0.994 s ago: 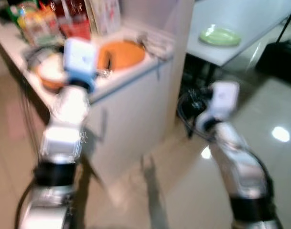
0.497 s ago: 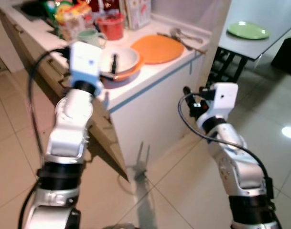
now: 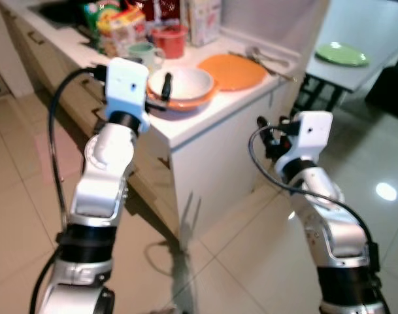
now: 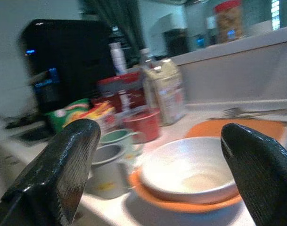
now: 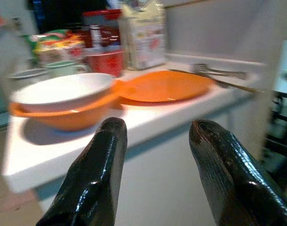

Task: Setting the table

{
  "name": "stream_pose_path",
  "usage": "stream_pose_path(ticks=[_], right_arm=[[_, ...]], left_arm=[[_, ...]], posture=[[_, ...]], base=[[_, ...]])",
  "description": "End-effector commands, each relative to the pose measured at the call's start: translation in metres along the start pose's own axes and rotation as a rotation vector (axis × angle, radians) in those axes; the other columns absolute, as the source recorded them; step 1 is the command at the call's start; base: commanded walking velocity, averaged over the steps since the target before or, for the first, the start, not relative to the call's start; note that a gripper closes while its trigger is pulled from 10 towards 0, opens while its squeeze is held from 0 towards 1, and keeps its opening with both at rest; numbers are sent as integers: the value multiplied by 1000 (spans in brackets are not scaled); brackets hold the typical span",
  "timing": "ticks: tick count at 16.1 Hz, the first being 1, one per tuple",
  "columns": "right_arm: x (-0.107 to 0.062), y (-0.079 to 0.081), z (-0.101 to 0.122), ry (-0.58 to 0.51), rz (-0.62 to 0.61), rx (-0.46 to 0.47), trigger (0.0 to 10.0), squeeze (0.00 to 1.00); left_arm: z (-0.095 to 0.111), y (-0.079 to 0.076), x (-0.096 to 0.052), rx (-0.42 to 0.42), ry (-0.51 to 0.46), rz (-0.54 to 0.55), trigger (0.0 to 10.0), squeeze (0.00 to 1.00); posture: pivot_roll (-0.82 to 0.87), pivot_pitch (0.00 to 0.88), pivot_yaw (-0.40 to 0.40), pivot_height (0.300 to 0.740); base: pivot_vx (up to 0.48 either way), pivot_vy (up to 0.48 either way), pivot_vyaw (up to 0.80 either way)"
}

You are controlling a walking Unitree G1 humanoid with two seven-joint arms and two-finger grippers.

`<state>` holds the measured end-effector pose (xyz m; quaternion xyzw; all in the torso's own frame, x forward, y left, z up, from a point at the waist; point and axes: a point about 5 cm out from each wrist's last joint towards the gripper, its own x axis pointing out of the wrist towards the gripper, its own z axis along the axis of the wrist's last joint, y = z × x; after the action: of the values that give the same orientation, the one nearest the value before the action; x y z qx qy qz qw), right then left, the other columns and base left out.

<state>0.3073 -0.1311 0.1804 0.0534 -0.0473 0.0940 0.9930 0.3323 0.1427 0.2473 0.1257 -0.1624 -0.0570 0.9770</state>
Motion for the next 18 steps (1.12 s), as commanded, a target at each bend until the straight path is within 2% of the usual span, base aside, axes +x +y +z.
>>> stream_pose_path(ticks=[1, 6, 11, 13, 15, 16, 17, 18], right_arm=[[2, 0, 5, -15, 5, -7, 10000, 0], [2, -1, 5, -18, -5, -2, 10000, 0], [1, -4, 4, -21, -20, 11, 10000, 0], [1, -5, 4, -22, -28, 25, 10000, 0], [1, -5, 5, -24, -28, 28, 10000, 0], [1, -6, 5, -22, -23, 28, 10000, 0], [0, -5, 7, -15, 9, 25, 10000, 0], [0, -4, 9, 0, 65, 19, 10000, 0]], left_arm=[[3, -1, 0, -6, -11, -4, 10000, 0], [3, -1, 1, -6, -12, -5, 10000, 0], [3, -3, 0, -9, -14, -16, 10000, 0], [2, -2, 1, 0, 0, -5, 10000, 0], [-1, 0, 1, -49, 28, -17, 10000, 0], [-2, 4, 3, -130, 57, -14, 10000, 596], [-6, 9, 6, -193, 124, -38, 10000, 1000], [-13, 11, 10, -252, 216, -79, 10000, 1000]], posture=[[3, 0, 33, 740], [1, 0, 34, 740], [1, 0, 34, 740], [1, 0, 34, 740], [2, 0, 36, 740], [3, 0, 37, 740], [3, 0, 37, 740], [5, 0, 38, 740]], base=[[371, -255, 800], [381, -253, 749], [384, -250, 0], [375, 0, 0], [0, 0, 0], [0, 0, 0], [0, 0, 0], [0, 0, 0]])
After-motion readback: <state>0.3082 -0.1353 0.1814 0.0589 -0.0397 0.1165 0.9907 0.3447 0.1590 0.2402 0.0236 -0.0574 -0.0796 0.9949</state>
